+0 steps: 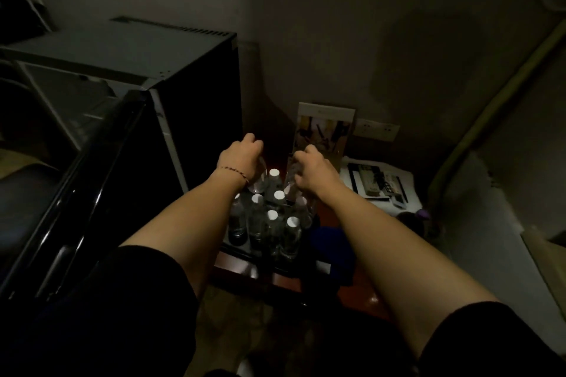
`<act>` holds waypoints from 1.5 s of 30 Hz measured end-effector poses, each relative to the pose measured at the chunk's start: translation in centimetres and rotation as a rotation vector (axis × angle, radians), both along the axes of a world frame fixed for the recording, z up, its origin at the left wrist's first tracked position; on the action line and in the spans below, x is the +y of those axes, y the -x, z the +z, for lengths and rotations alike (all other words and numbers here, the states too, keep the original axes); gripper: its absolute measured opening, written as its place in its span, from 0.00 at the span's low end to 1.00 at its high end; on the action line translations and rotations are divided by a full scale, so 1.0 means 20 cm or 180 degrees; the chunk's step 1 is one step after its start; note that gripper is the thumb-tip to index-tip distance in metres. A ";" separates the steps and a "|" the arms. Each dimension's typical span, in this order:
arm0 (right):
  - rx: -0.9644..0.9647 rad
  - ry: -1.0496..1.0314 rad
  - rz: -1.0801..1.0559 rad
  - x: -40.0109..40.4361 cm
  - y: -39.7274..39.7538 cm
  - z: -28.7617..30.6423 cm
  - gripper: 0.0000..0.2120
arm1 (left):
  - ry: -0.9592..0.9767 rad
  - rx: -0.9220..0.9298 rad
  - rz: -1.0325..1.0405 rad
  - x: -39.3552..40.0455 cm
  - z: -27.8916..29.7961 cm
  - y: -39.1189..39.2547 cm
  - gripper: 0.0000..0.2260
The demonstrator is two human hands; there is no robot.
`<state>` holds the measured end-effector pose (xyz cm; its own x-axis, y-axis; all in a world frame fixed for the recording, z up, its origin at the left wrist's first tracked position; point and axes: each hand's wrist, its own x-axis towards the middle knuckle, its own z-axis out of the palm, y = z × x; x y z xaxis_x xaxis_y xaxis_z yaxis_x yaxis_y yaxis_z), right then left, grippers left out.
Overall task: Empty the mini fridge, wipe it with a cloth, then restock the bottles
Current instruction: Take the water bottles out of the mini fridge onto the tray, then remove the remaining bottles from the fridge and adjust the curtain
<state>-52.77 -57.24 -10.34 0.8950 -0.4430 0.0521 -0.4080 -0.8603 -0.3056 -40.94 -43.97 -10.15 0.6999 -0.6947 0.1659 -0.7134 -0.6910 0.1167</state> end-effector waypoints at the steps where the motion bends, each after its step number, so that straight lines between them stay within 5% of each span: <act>1: -0.0036 0.0050 0.0057 0.03 0.05 0.03 0.14 | 0.0075 -0.0014 -0.0004 0.03 0.04 0.06 0.11; 8: -0.0098 0.0090 0.0242 0.31 0.51 0.10 0.12 | 0.0242 0.0108 -0.0052 0.30 0.13 0.57 0.12; 22: 0.0882 -0.0248 0.0686 0.90 1.10 -0.20 0.17 | -0.0084 0.0813 -0.0030 0.89 -0.20 1.24 0.15; 33: 0.0825 -0.0192 0.0858 1.56 1.19 -0.23 0.16 | -0.0121 0.1075 0.0000 1.60 -0.31 1.40 0.16; 45: 0.0923 -0.0053 0.1607 2.37 0.86 -0.20 0.18 | 0.0043 0.1055 0.0877 2.44 -0.26 1.14 0.15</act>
<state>-69.87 -9.90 -14.29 0.9722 0.0435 -0.2299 -0.0177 -0.9660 -0.2577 -63.79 4.89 -15.32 0.8760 -0.4737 -0.0913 -0.4249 -0.8473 0.3188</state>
